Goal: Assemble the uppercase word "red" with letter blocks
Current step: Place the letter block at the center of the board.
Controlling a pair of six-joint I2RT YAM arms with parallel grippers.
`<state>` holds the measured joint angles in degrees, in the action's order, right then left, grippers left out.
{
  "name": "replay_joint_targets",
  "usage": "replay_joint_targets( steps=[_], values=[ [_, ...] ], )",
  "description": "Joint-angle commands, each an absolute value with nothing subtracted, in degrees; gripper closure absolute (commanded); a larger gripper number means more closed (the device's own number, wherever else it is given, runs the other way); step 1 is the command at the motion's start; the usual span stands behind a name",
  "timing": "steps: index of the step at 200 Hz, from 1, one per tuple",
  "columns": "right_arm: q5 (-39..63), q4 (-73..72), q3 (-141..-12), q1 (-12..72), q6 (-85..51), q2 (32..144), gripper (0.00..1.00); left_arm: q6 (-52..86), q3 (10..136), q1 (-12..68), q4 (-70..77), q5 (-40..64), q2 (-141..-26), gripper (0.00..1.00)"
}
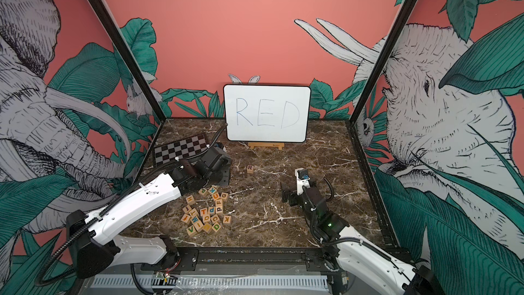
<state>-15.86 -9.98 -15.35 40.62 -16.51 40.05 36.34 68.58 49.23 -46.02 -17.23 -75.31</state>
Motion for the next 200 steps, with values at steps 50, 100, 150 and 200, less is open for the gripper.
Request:
replay_joint_targets(
  steps=[50,100,150,200],
  values=[
    [-21.1,2.8,-14.5,40.8,-20.8,31.4,0.01,36.2,81.5,55.0,-39.9,-17.1,-93.2,1.0],
    [-20.0,7.4,-13.4,40.8,-25.2,27.4,0.02,38.0,90.3,56.2,-38.5,-16.4,-106.8,1.0],
    [-23.4,8.1,-13.3,40.8,-25.7,27.2,0.01,44.0,101.3,56.2,-45.2,-20.4,-117.7,1.0],
    [-22.9,8.9,-13.5,40.8,-25.5,26.1,0.01,40.1,103.3,54.7,-41.3,-19.0,-123.2,1.0]
  ],
)
